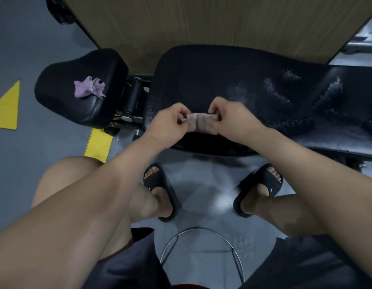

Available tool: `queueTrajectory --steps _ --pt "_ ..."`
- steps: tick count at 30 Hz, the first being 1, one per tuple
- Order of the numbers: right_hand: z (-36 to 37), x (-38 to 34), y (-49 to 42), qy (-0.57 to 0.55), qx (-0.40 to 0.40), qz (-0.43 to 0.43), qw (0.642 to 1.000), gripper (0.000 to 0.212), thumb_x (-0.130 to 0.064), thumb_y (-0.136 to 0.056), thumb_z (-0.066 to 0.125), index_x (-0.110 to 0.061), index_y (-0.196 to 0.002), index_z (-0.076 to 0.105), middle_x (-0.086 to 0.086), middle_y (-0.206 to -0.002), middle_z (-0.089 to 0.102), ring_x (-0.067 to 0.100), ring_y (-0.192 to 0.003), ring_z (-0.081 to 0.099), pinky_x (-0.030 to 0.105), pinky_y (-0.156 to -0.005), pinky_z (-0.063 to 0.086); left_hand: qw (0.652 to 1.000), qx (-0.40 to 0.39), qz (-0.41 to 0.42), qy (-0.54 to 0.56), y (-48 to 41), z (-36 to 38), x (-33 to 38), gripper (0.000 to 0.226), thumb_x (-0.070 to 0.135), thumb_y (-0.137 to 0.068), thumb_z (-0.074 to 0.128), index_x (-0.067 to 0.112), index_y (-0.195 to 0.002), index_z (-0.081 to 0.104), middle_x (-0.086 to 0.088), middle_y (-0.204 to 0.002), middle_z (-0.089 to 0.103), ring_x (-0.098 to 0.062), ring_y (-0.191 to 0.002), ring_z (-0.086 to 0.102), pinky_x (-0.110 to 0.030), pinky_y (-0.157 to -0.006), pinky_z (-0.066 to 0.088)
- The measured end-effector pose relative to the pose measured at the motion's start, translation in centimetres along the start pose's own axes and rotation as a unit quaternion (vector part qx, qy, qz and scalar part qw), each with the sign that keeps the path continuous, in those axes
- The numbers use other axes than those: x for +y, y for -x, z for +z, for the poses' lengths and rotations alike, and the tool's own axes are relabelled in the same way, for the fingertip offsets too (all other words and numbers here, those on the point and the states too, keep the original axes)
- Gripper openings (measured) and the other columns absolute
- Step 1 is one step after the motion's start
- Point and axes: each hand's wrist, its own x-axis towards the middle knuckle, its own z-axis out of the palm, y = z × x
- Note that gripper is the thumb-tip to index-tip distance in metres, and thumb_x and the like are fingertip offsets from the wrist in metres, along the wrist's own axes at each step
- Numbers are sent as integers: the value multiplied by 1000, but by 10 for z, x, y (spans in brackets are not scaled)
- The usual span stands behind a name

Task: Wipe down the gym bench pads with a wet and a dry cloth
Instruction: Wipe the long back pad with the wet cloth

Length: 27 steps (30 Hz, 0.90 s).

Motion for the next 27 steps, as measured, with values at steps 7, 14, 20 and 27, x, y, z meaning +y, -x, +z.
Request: queueTrajectory --steps 7,14,20,27 --pt "15 14 -9 121 15 -191 974 44 -16 -93 58 -25 -136 60 6 -121 49 28 -105 54 41 -82 52 996 87 -15 -10 -22 -3 -25 30 27 -88 63 21 -118 59 8 -90 60 -19 -100 53 -28 -84 44" --pt "30 18 -3 193 19 -259 946 41 -29 -101 61 -29 -142 61 7 -106 58 25 -78 58 27 -62 38 983 164 -24 -84 -27 9 -38 32 16 -95 52 13 -127 57 -6 -137 48 -27 -129 41 -42 -106 37" --pt "45 24 5 246 57 -278 927 34 -32 -103 56 -35 -135 64 4 -90 51 25 -69 50 36 -63 36 972 202 -47 -108 -45 28 -52 45 27 -99 45 13 -142 50 -10 -154 40 -29 -144 34 -50 -121 27" --pt "29 20 -72 308 149 -159 926 43 -47 -100 43 -39 -138 60 5 -90 56 33 -80 56 41 -70 40 967 212 -61 -131 -48 36 -56 47 28 -99 42 18 -145 48 -6 -155 41 -26 -148 31 -50 -123 22"
